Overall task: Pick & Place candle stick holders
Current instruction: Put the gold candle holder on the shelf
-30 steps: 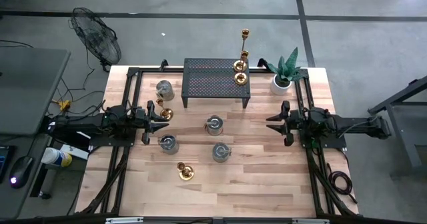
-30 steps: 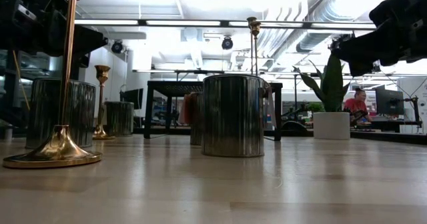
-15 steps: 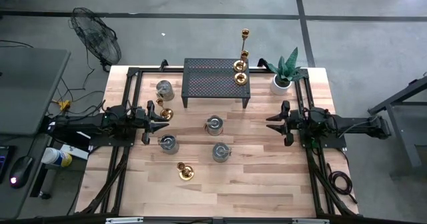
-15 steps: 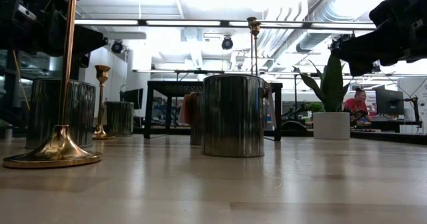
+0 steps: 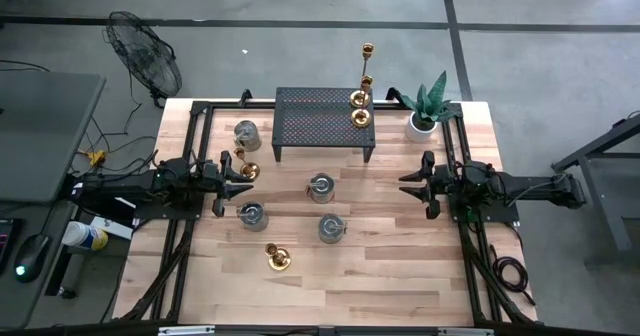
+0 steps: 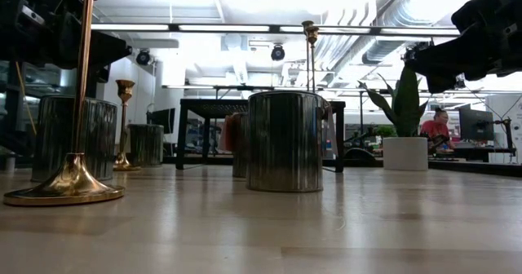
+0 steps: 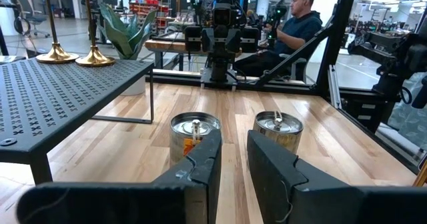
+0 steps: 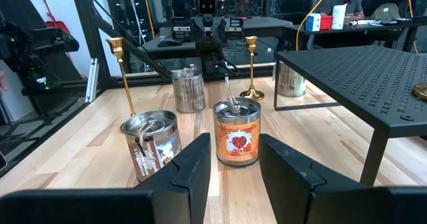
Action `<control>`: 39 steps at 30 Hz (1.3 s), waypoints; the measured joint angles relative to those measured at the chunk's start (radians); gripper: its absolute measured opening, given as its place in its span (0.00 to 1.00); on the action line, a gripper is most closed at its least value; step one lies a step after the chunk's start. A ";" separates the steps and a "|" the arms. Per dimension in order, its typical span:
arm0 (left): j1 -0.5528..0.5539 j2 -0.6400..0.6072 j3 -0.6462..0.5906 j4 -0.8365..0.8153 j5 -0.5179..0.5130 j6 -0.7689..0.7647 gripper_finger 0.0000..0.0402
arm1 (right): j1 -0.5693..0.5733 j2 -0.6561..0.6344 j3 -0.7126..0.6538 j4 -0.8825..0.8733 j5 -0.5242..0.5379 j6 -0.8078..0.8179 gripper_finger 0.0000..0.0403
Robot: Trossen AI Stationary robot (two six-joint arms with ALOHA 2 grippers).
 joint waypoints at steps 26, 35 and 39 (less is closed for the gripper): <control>0.000 0.005 0.280 -0.304 -0.385 0.030 0.19 | 0.000 0.000 0.000 0.000 0.000 0.000 0.29; 0.000 0.079 0.352 -0.434 -0.420 0.013 0.47 | 0.000 0.000 0.000 0.000 0.000 0.000 0.29; 0.000 0.097 0.352 -0.471 -0.422 -0.026 0.57 | 0.000 0.000 0.000 0.000 0.000 0.000 0.29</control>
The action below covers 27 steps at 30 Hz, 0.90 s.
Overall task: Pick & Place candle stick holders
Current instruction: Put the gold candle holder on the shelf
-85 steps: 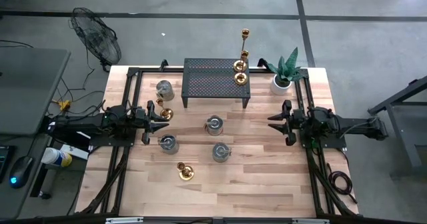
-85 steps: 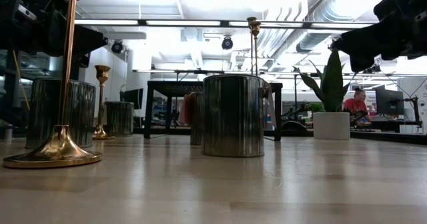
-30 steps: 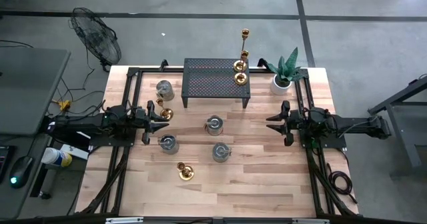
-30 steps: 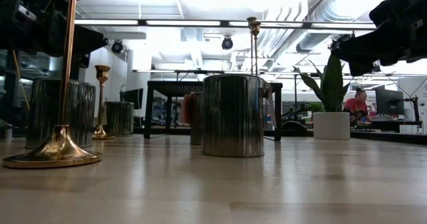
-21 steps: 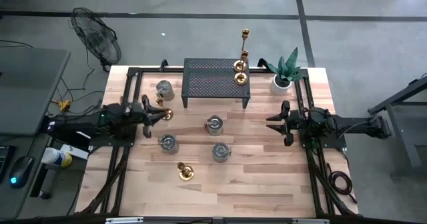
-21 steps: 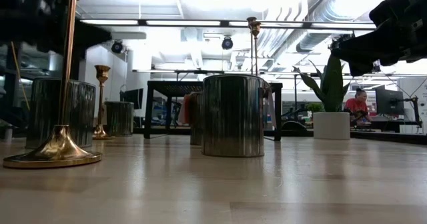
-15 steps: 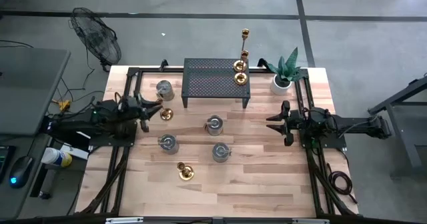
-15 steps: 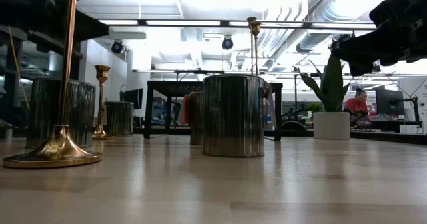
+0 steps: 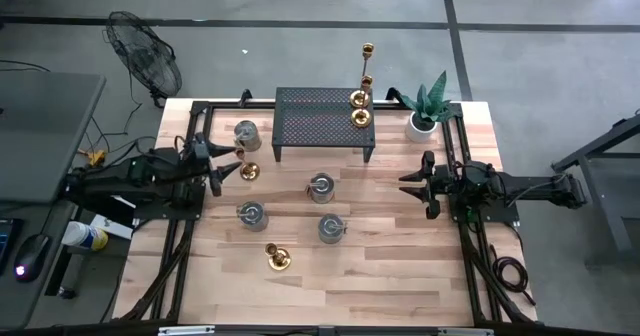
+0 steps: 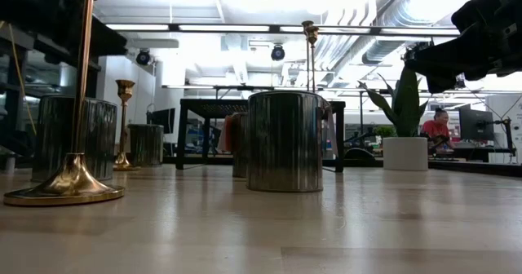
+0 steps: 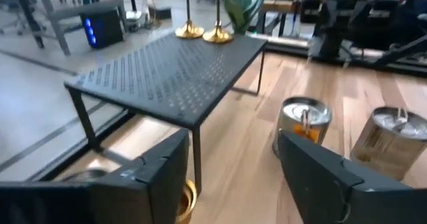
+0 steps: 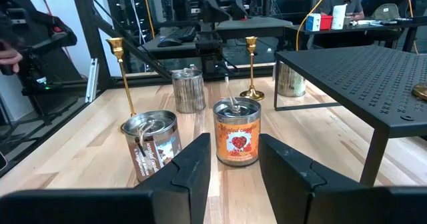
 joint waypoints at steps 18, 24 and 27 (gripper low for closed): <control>0.000 0.236 0.006 -0.070 -0.169 -0.130 0.58 | 0.000 0.000 0.000 0.000 0.000 0.000 0.29; 0.000 0.271 0.006 -0.072 -0.220 -0.131 0.58 | 0.000 0.000 0.000 0.000 0.000 0.000 0.29; 0.000 0.283 0.006 -0.062 -0.218 -0.132 0.58 | 0.000 0.000 0.000 0.000 0.000 0.000 0.29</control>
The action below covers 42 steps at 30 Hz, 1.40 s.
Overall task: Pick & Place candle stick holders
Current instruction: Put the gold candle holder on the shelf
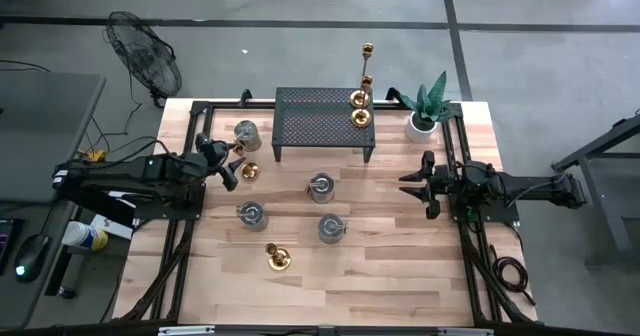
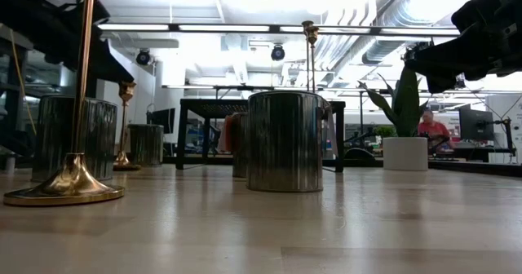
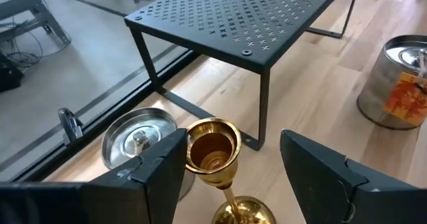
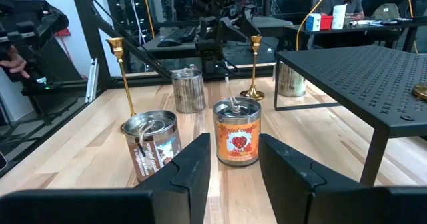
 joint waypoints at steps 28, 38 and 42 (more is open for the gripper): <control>0.000 -0.087 -0.007 0.034 0.051 0.027 0.58 | 0.000 0.000 0.000 0.000 0.000 0.000 0.29; 0.000 -0.104 -0.006 -0.022 0.014 0.025 0.58 | 0.000 0.000 0.000 0.000 0.000 0.000 0.29; 0.000 -0.089 -0.038 -0.008 -0.006 -0.001 0.58 | 0.000 0.000 0.000 0.000 0.000 0.000 0.29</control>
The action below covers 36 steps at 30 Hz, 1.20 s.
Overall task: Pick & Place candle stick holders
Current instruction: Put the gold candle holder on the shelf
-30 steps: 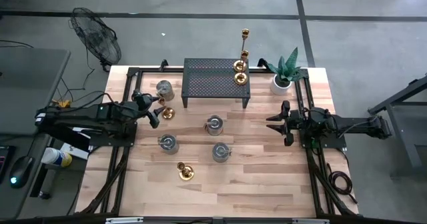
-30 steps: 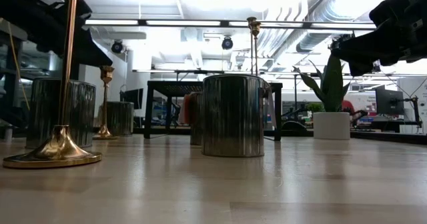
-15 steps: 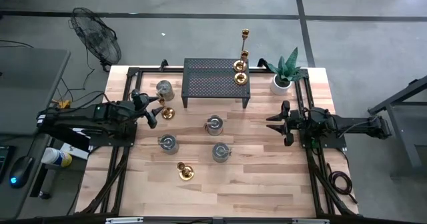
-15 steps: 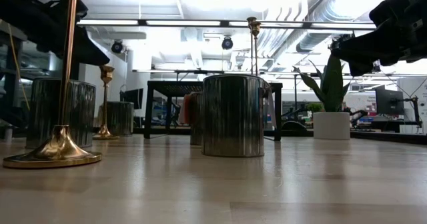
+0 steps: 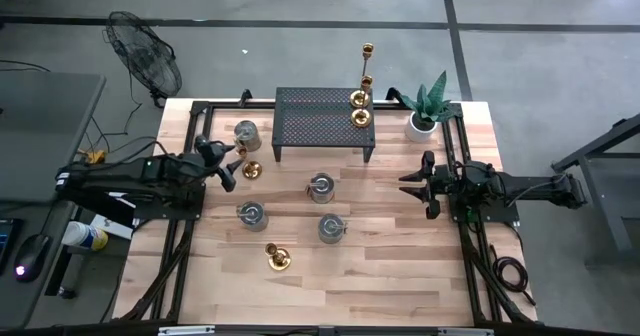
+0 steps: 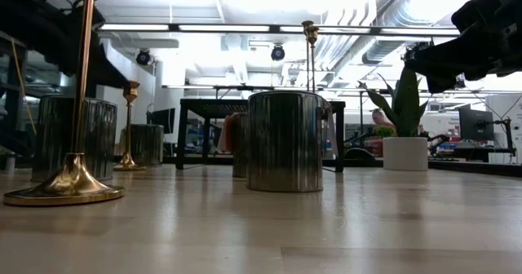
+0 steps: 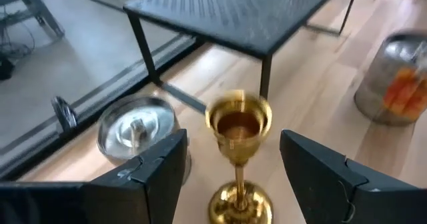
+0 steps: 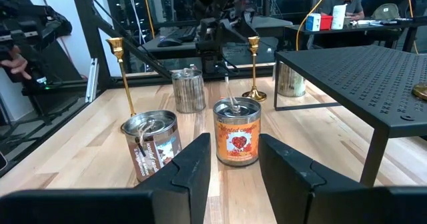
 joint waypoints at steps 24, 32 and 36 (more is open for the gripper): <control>0.000 0.194 -0.018 0.073 -0.058 -0.026 0.58 | 0.000 0.000 0.000 0.001 0.000 0.000 0.29; 0.000 0.239 -0.018 0.138 -0.037 -0.026 0.58 | 0.000 0.000 0.000 0.001 0.000 0.000 0.29; 0.000 0.249 -0.018 0.144 -0.037 -0.026 0.58 | 0.000 0.000 0.000 0.001 0.000 0.000 0.29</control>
